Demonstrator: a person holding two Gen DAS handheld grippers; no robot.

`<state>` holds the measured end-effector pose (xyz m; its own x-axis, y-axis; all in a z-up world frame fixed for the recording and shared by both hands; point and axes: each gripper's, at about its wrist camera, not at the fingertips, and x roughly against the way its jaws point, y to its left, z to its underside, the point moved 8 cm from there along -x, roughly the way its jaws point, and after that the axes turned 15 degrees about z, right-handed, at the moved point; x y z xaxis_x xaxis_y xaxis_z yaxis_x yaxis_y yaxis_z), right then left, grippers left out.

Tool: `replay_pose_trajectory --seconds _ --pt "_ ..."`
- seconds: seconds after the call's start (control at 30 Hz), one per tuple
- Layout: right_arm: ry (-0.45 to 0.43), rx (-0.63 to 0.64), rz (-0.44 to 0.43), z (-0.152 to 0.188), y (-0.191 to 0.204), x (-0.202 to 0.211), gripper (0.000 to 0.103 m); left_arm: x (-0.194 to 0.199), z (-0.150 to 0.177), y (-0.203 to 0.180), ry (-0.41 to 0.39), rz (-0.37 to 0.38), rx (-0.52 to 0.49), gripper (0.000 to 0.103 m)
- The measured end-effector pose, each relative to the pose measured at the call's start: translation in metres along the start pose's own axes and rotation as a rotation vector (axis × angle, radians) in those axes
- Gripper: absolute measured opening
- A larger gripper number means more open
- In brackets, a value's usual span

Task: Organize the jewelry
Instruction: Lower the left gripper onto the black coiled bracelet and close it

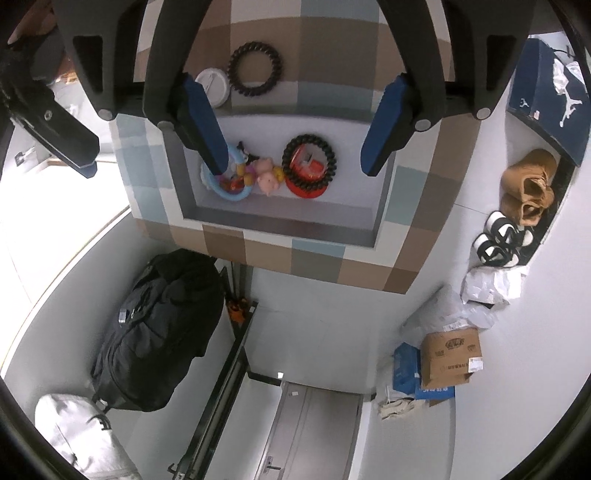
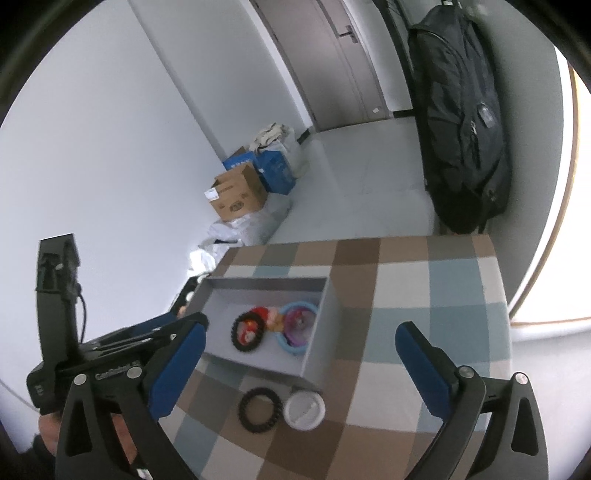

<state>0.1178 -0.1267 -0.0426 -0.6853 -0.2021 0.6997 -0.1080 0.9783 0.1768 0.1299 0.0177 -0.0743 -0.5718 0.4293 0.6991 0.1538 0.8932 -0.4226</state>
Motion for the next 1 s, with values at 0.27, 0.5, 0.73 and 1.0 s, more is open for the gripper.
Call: replay_pose_trajectory --seconds 0.27,0.5,0.73,1.0 --pt "0.028 0.009 0.046 0.023 -0.009 0.004 0.103 0.008 0.018 -0.015 -0.002 -0.037 -0.1 0.081" --pt "0.039 0.011 0.075 0.034 -0.014 0.01 0.103 0.008 0.035 -0.021 0.023 -0.054 -0.156 0.082" --pt "0.06 0.011 0.12 0.045 -0.023 0.007 0.103 -0.006 0.059 -0.022 0.112 -0.054 -0.21 0.082" --pt "0.076 0.006 0.162 0.05 -0.036 0.006 0.103 -0.019 0.076 -0.015 0.199 -0.032 -0.202 0.082"
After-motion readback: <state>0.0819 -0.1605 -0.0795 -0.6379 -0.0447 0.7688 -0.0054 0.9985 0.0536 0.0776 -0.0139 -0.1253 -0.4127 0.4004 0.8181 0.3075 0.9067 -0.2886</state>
